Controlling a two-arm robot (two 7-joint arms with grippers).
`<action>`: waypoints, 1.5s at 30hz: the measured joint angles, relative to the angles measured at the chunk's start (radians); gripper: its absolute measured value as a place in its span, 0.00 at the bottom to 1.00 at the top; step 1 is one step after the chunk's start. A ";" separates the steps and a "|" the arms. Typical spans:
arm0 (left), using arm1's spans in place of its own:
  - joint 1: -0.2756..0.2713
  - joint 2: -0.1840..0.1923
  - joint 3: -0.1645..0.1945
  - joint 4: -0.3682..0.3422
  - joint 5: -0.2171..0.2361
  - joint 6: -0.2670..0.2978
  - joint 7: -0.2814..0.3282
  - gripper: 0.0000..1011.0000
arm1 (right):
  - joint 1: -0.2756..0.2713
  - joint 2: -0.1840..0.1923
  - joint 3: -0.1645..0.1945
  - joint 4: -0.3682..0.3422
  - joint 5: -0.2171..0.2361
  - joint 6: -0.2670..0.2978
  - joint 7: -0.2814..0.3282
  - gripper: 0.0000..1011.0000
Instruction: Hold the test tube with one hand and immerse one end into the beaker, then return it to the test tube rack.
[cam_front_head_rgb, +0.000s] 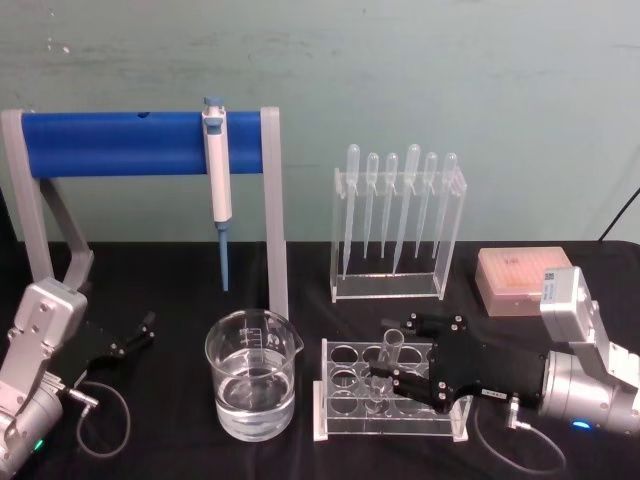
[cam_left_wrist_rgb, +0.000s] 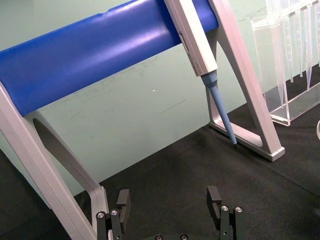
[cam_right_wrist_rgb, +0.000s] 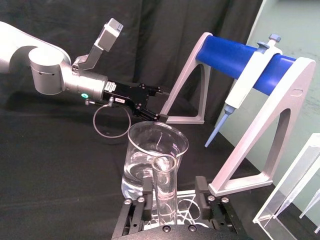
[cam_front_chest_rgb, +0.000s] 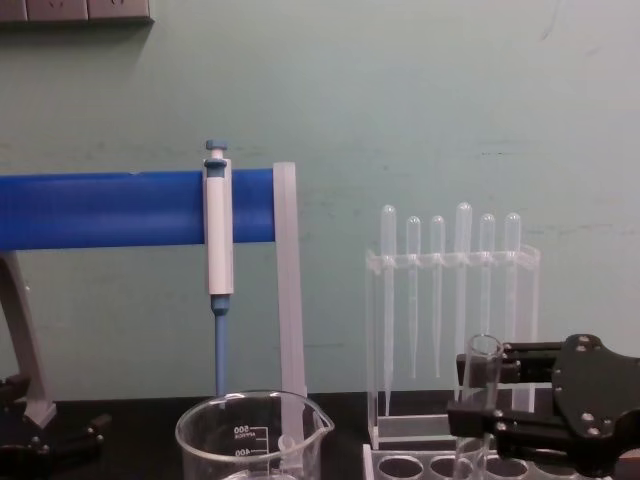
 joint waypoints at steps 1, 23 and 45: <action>0.000 0.000 0.000 0.000 0.000 0.000 0.000 0.99 | 0.000 0.000 0.000 0.000 0.000 0.000 0.000 0.50; 0.000 0.000 0.000 0.000 0.000 0.000 0.000 0.99 | -0.004 0.006 0.003 -0.013 0.006 0.006 -0.004 0.22; 0.000 0.000 0.000 0.000 0.000 0.000 0.000 0.99 | 0.000 0.087 0.046 -0.204 0.103 0.171 -0.044 0.22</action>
